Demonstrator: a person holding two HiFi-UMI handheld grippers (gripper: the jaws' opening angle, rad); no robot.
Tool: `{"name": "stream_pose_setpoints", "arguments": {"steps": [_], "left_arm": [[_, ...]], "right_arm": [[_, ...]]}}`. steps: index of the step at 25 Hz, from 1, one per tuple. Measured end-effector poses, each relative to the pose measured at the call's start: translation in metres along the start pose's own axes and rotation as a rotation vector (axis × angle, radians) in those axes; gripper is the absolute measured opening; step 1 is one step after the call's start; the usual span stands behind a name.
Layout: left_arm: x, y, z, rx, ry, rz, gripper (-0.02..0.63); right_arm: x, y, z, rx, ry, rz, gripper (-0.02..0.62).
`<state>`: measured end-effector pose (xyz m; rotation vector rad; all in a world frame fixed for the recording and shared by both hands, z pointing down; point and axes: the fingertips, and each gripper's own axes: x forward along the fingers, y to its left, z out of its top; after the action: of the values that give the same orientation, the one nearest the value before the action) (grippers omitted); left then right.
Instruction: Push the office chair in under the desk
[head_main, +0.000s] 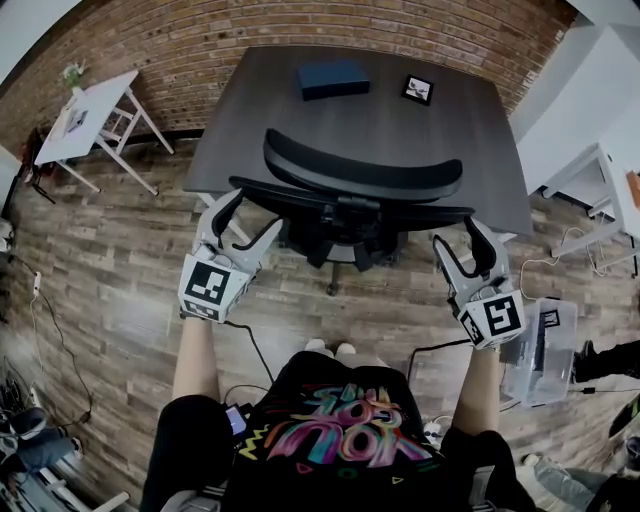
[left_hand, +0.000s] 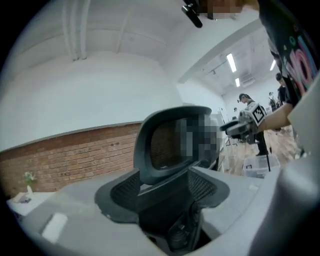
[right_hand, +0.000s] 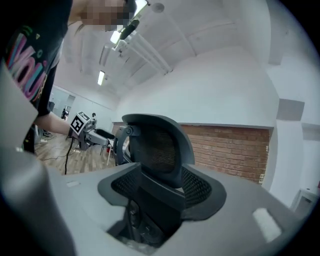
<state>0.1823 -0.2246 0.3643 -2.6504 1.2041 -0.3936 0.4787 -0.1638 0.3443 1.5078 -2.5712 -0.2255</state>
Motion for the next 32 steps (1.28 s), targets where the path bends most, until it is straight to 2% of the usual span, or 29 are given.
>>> {"name": "stream_pose_setpoints", "arguments": {"steps": [3,6,10,13,15,18,20,21,25,32], "left_arm": [[-0.008,-0.014,0.015,-0.083,-0.059,0.012,0.274],[-0.015,-0.034,0.021,-0.138,-0.08,-0.008,0.259],[-0.018,-0.062,0.023,-0.142,-0.072,-0.039,0.237],[-0.023,-0.073,0.024,-0.181,-0.072,-0.012,0.197],[-0.025,-0.08,0.019,-0.212,-0.057,-0.004,0.174],[-0.029,-0.088,0.008,-0.213,-0.048,-0.005,0.159],[-0.032,-0.091,0.004,-0.211,-0.05,0.0,0.098],[-0.032,-0.094,0.003,-0.215,-0.049,0.002,0.092],[-0.03,-0.102,0.005,-0.27,-0.049,0.012,0.008],[-0.027,-0.118,0.005,-0.278,-0.042,-0.023,0.002]], "right_arm": [[-0.007,0.012,0.01,0.017,-0.043,0.006,0.228],[-0.011,0.025,0.018,0.029,-0.069,0.015,0.195],[-0.017,0.039,0.013,0.038,-0.054,0.016,0.158],[-0.022,0.048,0.004,0.079,-0.052,0.019,0.145],[-0.026,0.05,-0.001,0.093,-0.054,-0.003,0.126],[-0.032,0.056,-0.007,0.075,-0.039,-0.059,0.106],[-0.034,0.064,-0.012,0.052,-0.022,-0.073,0.079],[-0.035,0.067,-0.014,0.05,-0.017,-0.076,0.062],[-0.038,0.074,-0.024,0.089,-0.008,-0.089,0.013],[-0.041,0.07,-0.029,0.149,0.005,-0.113,-0.002]]}}
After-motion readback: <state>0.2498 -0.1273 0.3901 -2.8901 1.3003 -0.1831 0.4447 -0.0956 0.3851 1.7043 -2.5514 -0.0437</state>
